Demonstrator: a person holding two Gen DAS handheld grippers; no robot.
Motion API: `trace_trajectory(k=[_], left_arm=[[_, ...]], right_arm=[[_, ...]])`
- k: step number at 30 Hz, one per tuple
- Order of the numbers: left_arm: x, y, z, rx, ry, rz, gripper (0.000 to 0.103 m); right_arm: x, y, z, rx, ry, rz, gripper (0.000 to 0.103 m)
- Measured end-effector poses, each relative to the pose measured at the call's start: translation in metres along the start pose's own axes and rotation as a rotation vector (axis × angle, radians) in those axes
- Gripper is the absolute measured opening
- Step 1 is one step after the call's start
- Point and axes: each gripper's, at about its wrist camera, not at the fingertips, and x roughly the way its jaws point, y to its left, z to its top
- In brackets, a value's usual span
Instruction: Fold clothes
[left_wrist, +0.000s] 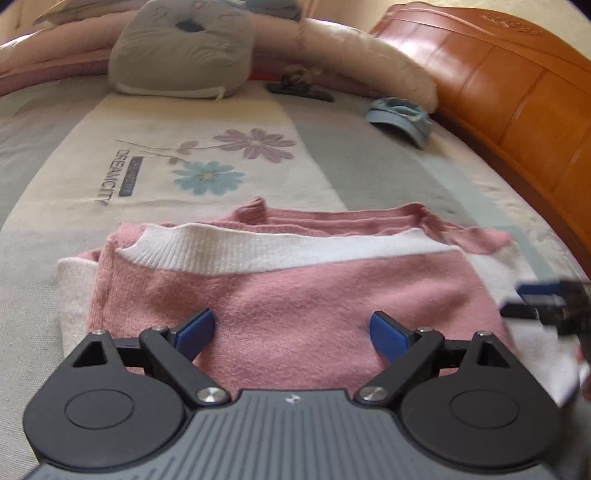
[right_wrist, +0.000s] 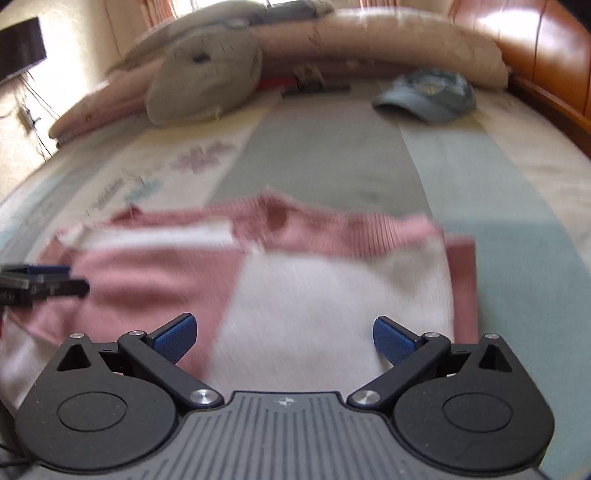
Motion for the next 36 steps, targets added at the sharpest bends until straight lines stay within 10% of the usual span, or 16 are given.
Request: trace_trajectory(k=[11, 20, 36], left_arm=[[0.013, -0.076, 0.020, 0.076, 0.096, -0.160, 0.092], [0.058, -0.078, 0.041, 0.061, 0.104, -0.108, 0.095], [0.012, -0.062, 0.029, 0.034, 0.076, 0.002, 0.095]], right_arm=[[-0.005, 0.002, -0.014, 0.014, -0.101, -0.007, 0.103], [-0.004, 0.002, -0.018, -0.003, -0.118, 0.002, 0.103], [-0.029, -0.020, -0.012, 0.120, -0.185, 0.070, 0.103]])
